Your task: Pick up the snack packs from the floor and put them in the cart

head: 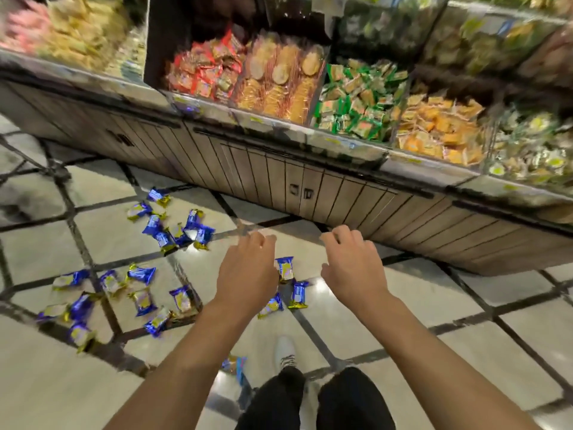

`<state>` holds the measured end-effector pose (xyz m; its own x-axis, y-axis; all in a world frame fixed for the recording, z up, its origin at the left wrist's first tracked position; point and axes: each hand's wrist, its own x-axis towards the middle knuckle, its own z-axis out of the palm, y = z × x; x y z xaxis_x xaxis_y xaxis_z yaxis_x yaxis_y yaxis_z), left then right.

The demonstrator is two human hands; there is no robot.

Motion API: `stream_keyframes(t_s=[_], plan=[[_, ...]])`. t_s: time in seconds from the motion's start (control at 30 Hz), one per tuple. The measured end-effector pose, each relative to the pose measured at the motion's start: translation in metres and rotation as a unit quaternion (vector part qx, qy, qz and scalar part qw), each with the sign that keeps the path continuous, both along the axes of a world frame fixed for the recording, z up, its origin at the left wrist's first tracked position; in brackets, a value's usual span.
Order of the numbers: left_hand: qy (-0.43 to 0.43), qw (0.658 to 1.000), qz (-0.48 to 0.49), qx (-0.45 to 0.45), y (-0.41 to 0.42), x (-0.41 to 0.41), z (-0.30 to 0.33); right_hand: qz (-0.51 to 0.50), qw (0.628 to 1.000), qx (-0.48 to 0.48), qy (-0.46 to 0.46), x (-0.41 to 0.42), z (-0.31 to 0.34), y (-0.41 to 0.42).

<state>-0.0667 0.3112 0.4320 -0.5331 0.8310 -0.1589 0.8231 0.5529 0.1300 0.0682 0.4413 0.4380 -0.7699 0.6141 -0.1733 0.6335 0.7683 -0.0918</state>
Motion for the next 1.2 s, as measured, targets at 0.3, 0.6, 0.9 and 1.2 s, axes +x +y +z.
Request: stream_keyframes(t_s=[0.3,0.6,0.9,1.2], plan=[[-0.023,0.996,0.089,-0.01,0.022,-0.019,-0.154,0.081,0.995,-0.041,-0.033,-0.037,-0.161,0.054],[-0.017,0.995,0.095,0.003,0.006,-0.042,-0.472,0.13,0.987,-0.089,-0.028,-0.074,-0.477,0.045],[-0.088,0.989,0.013,-0.114,-0.023,-0.024,-0.724,0.175,0.975,-0.122,-0.063,-0.065,-0.729,0.037],[-0.046,0.986,-0.008,-0.161,-0.029,-0.005,-0.811,0.154,0.976,-0.099,-0.114,-0.024,-0.803,0.011]])
